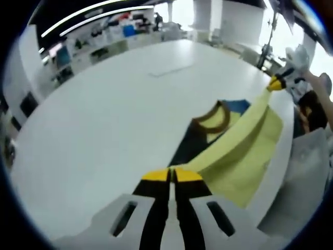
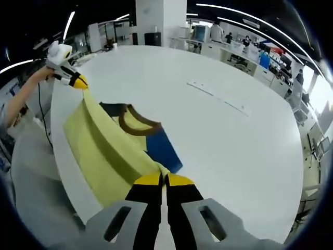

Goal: Fold the garment on the visible template until the final outline fits inside the template.

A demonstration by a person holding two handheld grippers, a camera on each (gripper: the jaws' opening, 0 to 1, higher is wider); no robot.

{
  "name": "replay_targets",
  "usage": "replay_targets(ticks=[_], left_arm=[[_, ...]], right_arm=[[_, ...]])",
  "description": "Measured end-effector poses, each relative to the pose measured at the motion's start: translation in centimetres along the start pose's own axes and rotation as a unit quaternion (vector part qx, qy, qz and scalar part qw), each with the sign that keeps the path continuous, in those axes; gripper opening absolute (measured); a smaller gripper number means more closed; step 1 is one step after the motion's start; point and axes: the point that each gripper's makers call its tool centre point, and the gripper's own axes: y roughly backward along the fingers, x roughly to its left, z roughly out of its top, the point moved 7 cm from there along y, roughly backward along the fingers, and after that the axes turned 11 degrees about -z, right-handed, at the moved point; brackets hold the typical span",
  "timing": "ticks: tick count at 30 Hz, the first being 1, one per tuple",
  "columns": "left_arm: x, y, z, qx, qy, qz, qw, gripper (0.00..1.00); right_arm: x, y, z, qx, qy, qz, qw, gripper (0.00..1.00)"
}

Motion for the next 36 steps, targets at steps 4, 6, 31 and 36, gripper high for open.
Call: replay_targets(ticks=[4,6,31,36], left_arm=[[0.5,-0.9,0.2,-0.002,0.005,0.004,1.0,0.0],[0.6,-1.3,0.3,-0.001,0.004,0.004,1.0,0.0],[3.3,-5.6,-1.3,0.024,0.051,-0.004,0.9984,0.0],[3.5,-6.1,-1.7,0.026,0.057,-0.005,0.998,0.0]], right_arm=[[-0.3,-1.0,0.0,0.006,-0.003,-0.003,1.0,0.03],[-0.5,-1.4,0.0,0.009,-0.002,-0.005,0.9999,0.02],[-1.1,-6.4,-1.5,0.04,-0.005,-0.016,0.999,0.02],[-1.0,-7.1,-1.9,0.047,-0.001,-0.017,0.9988,0.03]])
